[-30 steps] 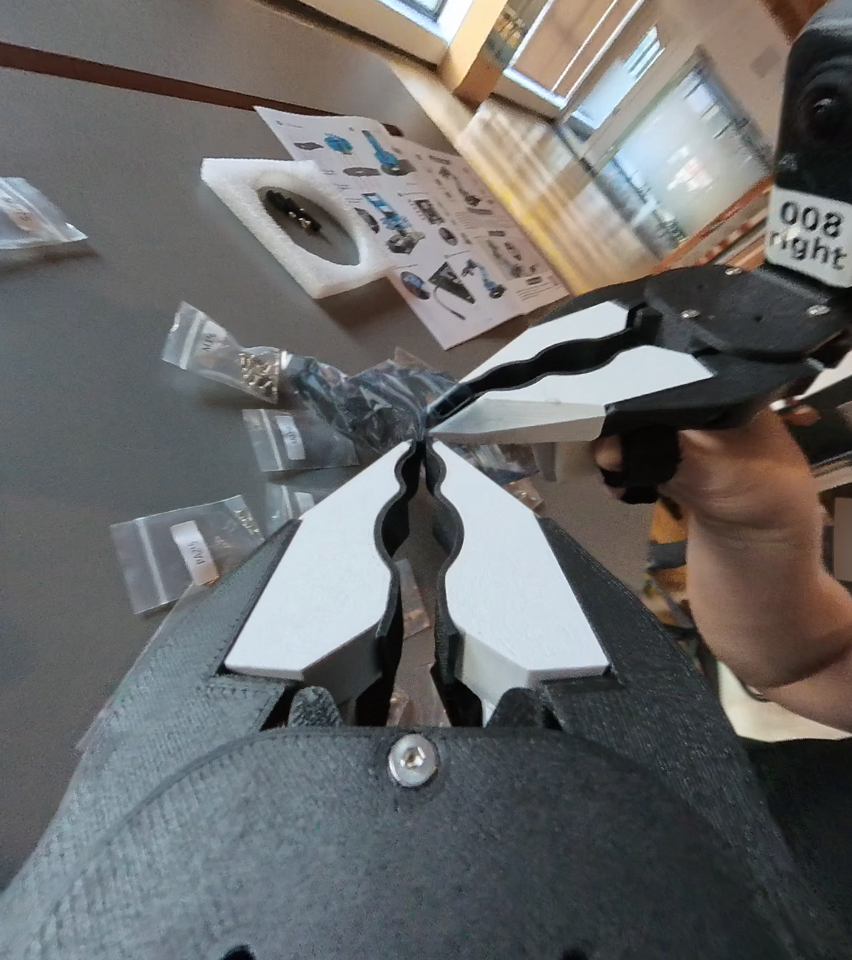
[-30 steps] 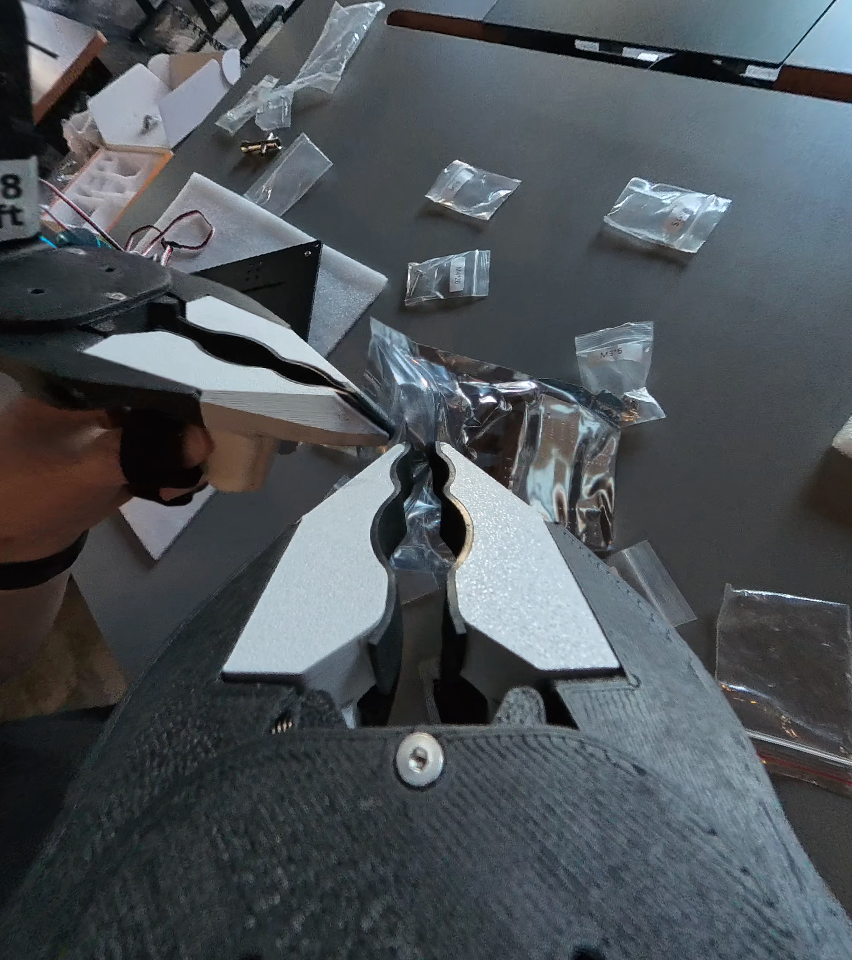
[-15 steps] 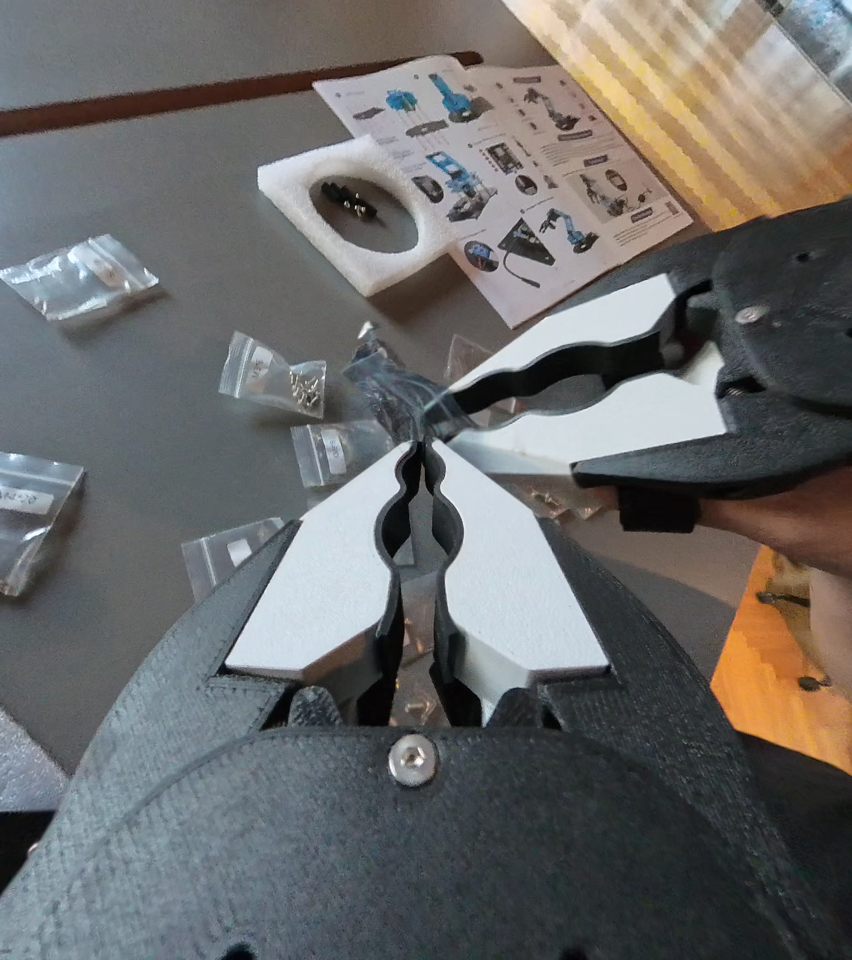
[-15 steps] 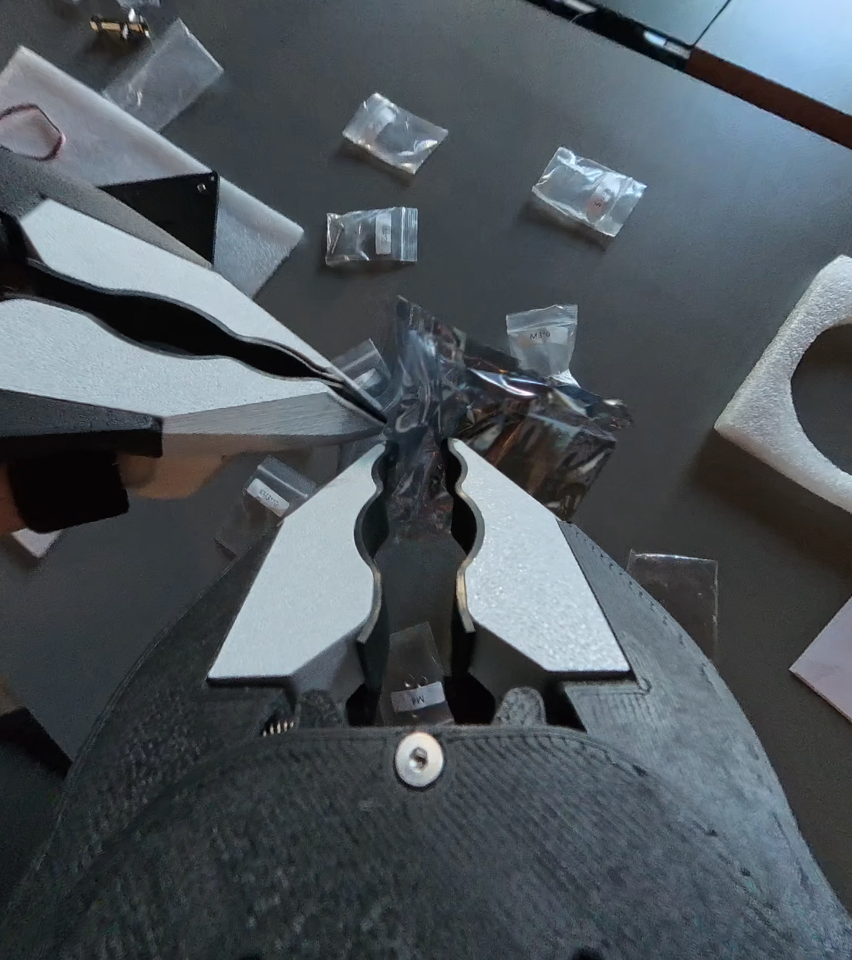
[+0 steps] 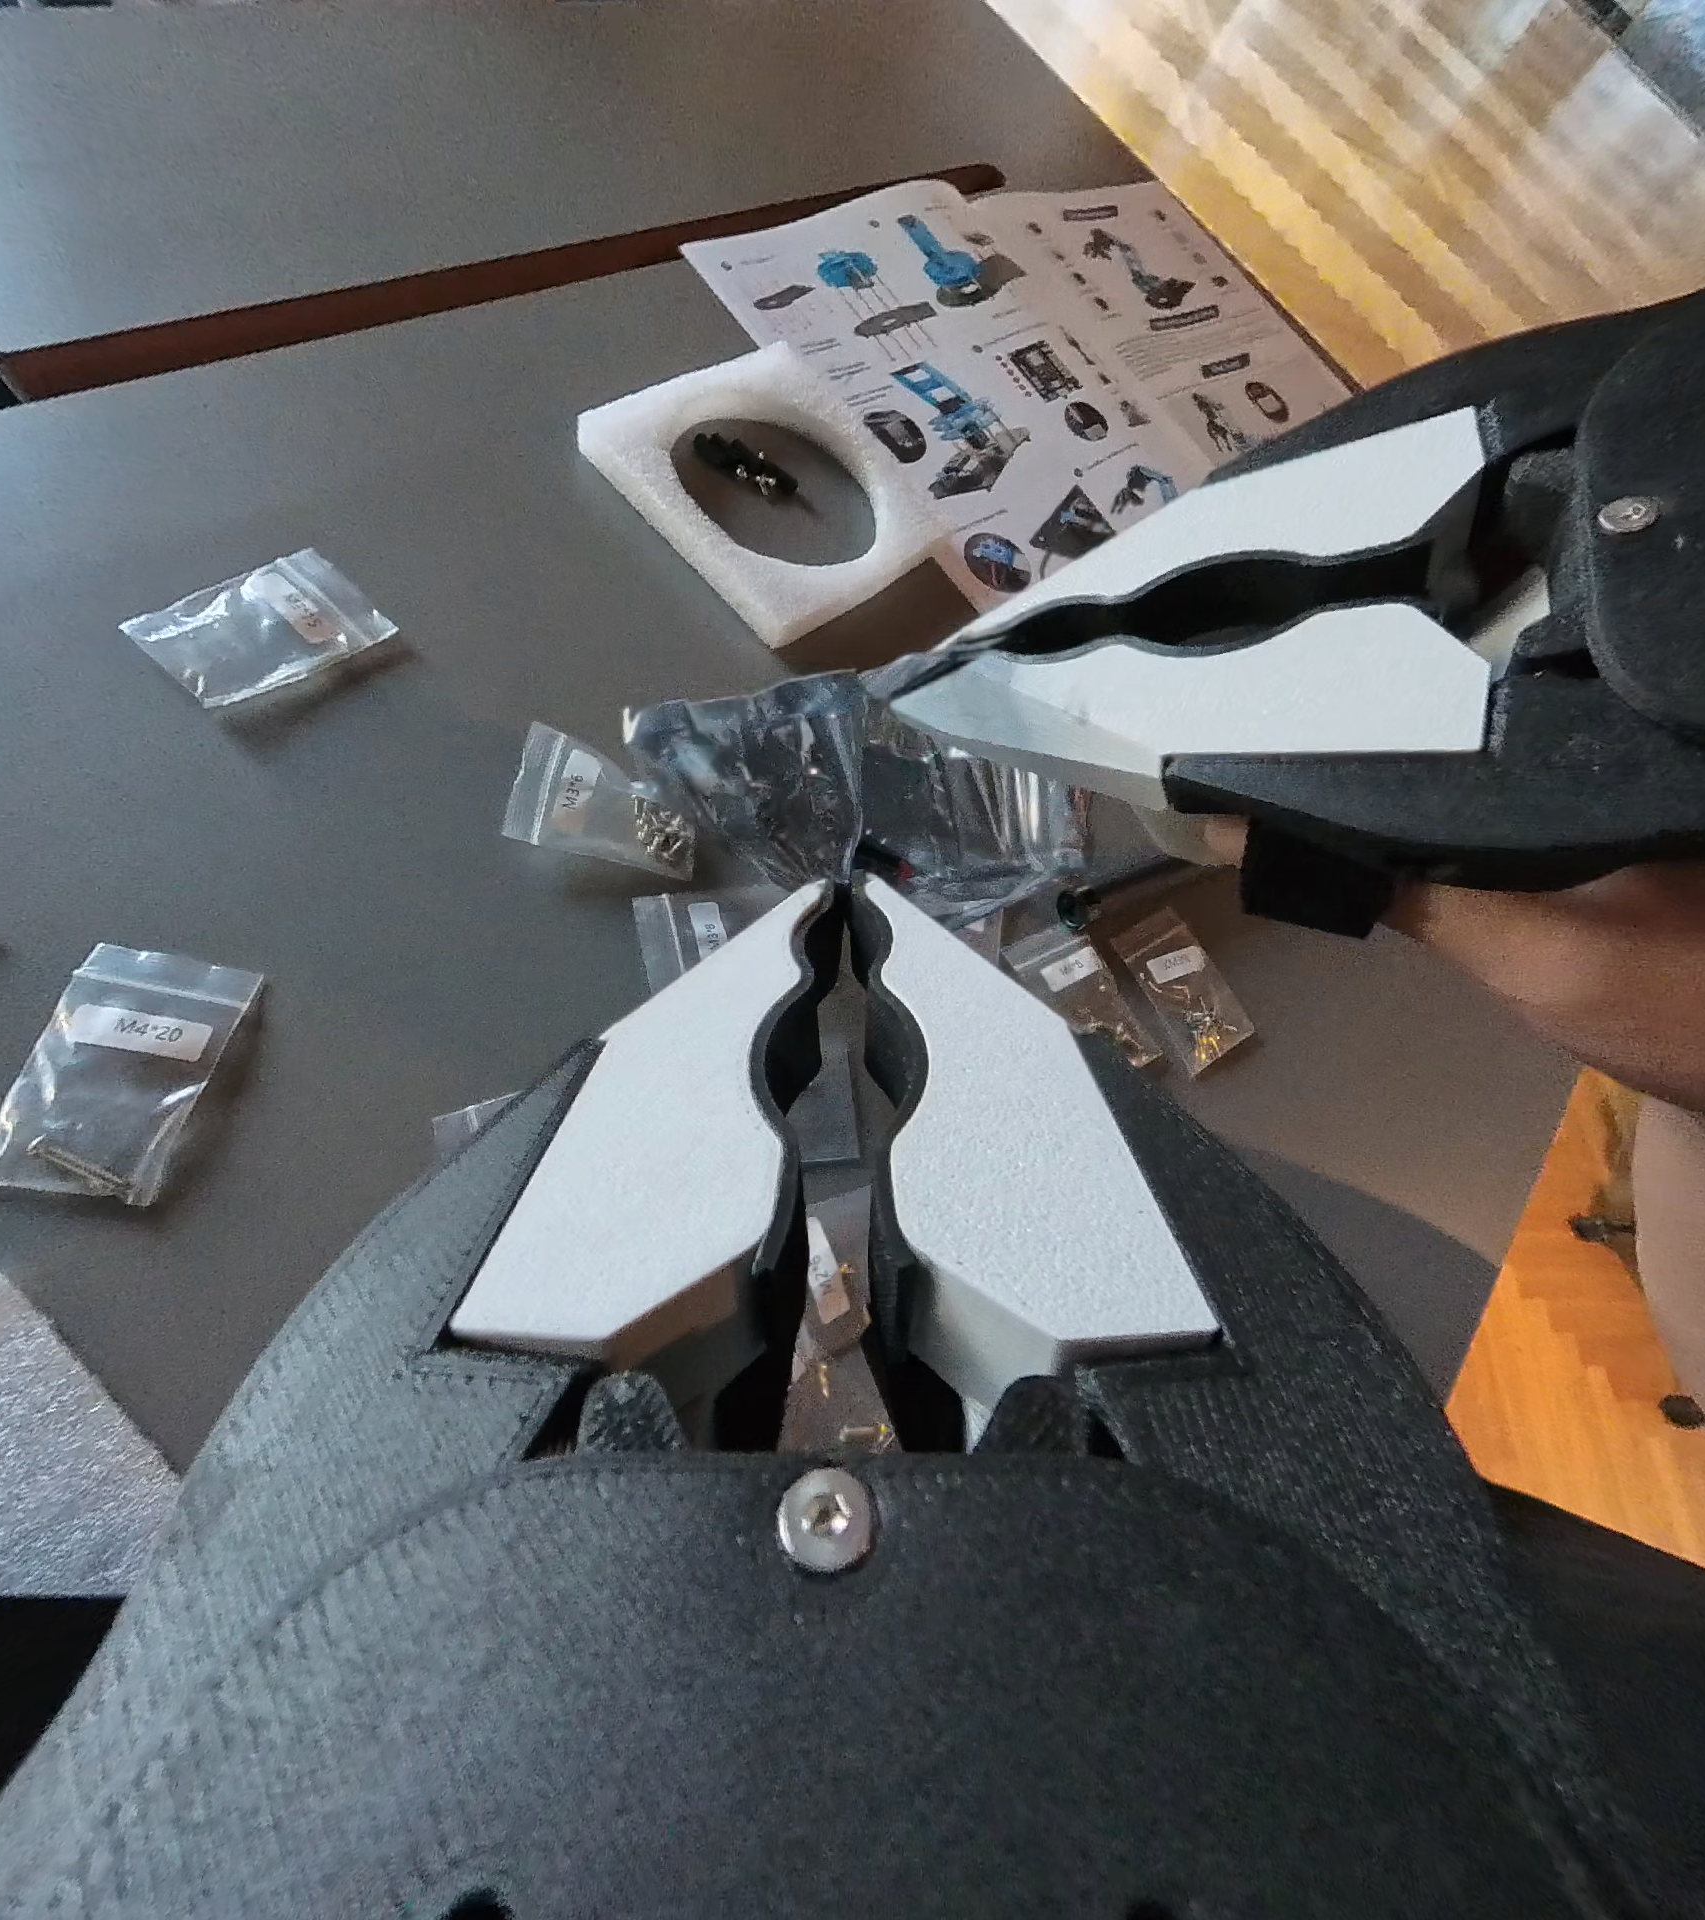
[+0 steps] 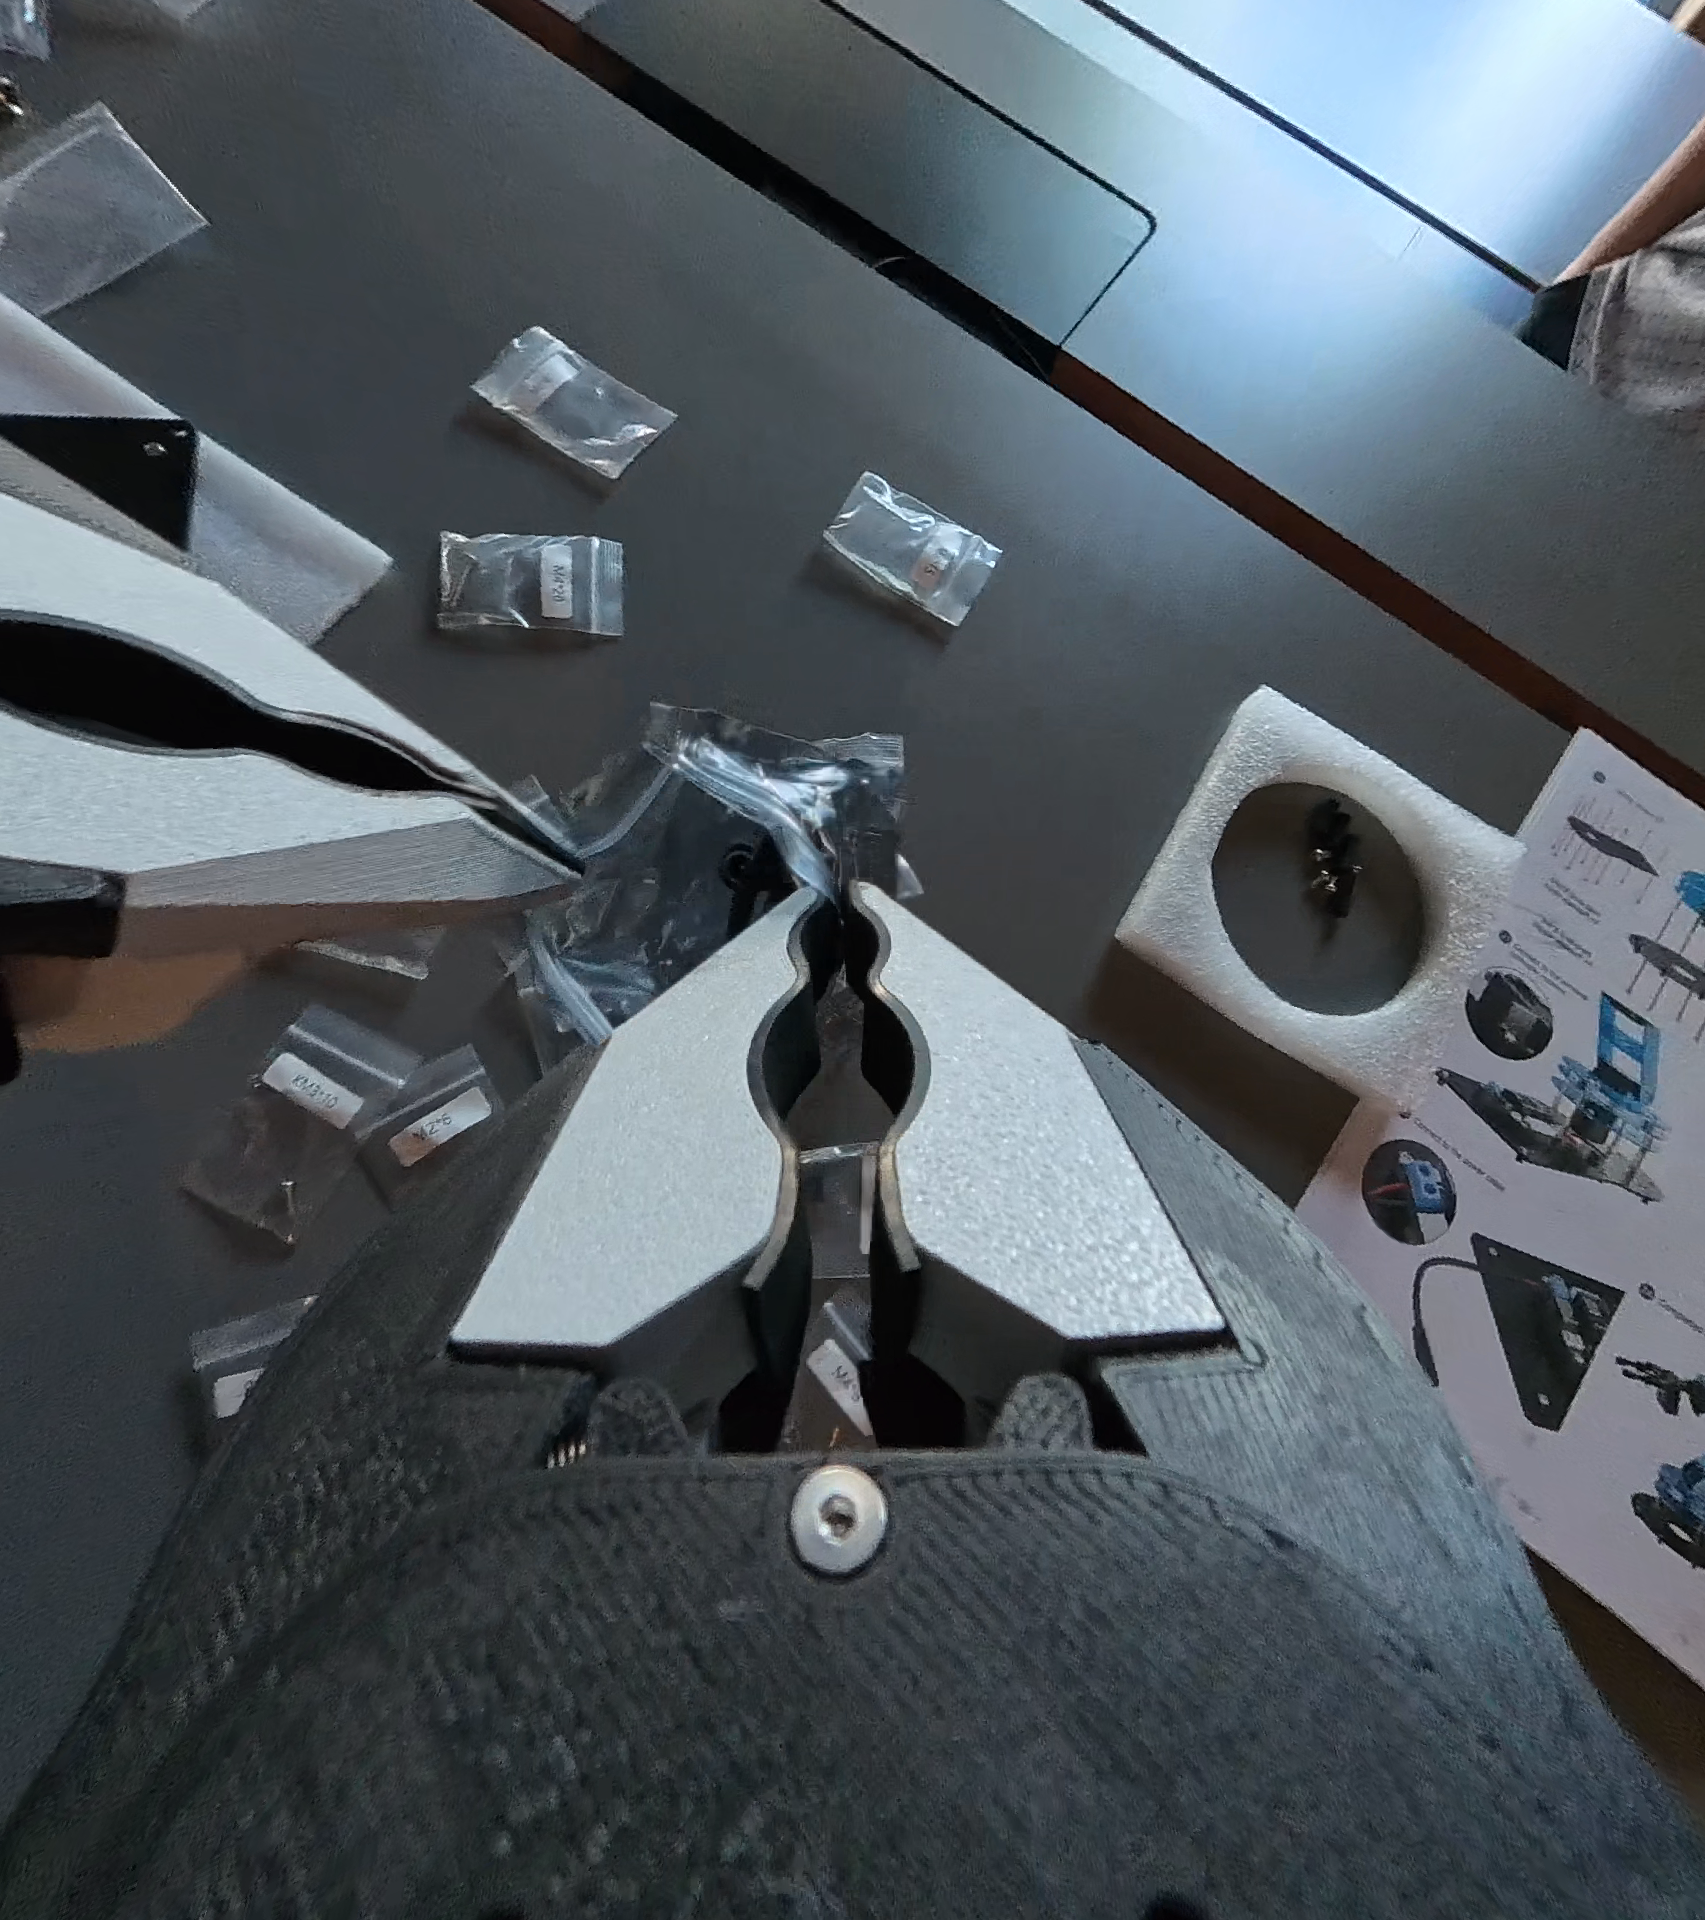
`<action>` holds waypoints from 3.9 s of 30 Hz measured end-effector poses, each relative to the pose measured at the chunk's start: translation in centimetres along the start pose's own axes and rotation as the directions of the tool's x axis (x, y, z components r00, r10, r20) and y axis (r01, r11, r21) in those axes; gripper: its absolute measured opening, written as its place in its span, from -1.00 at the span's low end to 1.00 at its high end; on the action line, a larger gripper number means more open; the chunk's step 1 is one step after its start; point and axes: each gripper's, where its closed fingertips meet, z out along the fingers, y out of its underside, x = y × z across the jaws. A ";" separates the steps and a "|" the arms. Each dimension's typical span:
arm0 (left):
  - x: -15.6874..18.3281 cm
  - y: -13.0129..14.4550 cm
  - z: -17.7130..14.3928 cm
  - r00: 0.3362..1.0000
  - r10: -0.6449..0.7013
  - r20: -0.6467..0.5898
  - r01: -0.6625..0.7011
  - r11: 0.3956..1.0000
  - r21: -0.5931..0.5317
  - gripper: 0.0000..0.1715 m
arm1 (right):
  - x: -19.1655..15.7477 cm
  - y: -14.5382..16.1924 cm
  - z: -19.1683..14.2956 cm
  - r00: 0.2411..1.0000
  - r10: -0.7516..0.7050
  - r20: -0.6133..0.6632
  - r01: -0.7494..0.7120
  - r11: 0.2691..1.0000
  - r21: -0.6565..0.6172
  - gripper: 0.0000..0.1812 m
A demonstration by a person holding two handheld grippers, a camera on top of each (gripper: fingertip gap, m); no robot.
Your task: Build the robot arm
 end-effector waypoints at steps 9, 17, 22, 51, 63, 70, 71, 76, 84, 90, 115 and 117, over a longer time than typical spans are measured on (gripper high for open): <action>1.6 -3.5 -2.4 0.990 0.058 -0.125 -0.032 0.978 0.205 -0.84 | -1.0 -2.7 -0.7 0.997 -0.051 0.063 0.048 0.997 0.053 -1.00; -0.9 -1.9 -2.6 0.949 0.311 0.062 -0.301 0.823 0.482 0.35 | -2.1 -6.1 -4.3 0.908 0.015 0.418 -0.037 0.998 0.043 -1.00; -1.4 -0.1 -4.2 0.962 0.054 -0.266 0.101 0.838 0.536 0.17 | -5.5 -7.7 -7.2 0.767 -0.033 0.641 0.020 0.999 0.027 -1.00; -3.2 20.1 -18.0 0.705 -0.616 -0.352 0.704 0.548 0.452 -0.81 | -24.1 3.2 2.2 0.168 0.386 0.907 0.118 0.905 -0.408 -1.00; -4.4 25.2 -20.9 0.739 -0.661 -0.131 0.652 0.652 0.387 -0.82 | -28.3 4.6 3.9 0.209 0.289 0.934 0.341 0.874 -0.346 -1.00; -6.7 26.1 -22.9 0.946 -0.277 0.167 0.215 0.924 0.317 -0.84 | -28.0 4.5 5.7 0.249 0.192 0.949 0.397 0.874 -0.281 -0.86; -6.8 26.0 -23.1 0.960 -0.181 0.211 0.115 0.950 0.291 -0.83 | -27.8 4.4 5.9 0.256 0.154 0.954 0.414 0.875 -0.253 -0.82; -8.0 27.1 -22.8 0.892 0.237 0.384 -0.259 0.966 0.005 -0.78 | -25.5 2.6 6.9 0.294 -0.067 0.954 0.495 0.864 -0.092 -0.74; -7.5 25.9 -22.9 0.715 0.653 0.249 -0.623 0.757 -0.195 -0.80 | -23.1 -0.1 4.1 0.503 -0.564 0.655 0.503 0.807 0.309 -0.71; -8.1 25.9 -21.9 0.586 0.796 0.153 -0.778 0.605 -0.169 -0.76 | -31.6 8.0 -3.6 0.341 -0.934 0.102 0.722 0.330 0.608 -0.70; -6.5 25.1 -21.9 0.433 0.872 0.228 -0.887 0.457 -0.064 -0.77 | -33.3 5.9 -4.5 0.445 -0.887 0.121 0.562 0.383 0.733 -1.00; -6.6 24.7 -21.8 0.430 0.863 0.267 -0.884 0.462 -0.069 -0.76 | -33.1 5.5 -4.9 0.459 -0.877 0.139 0.530 0.396 0.750 -1.00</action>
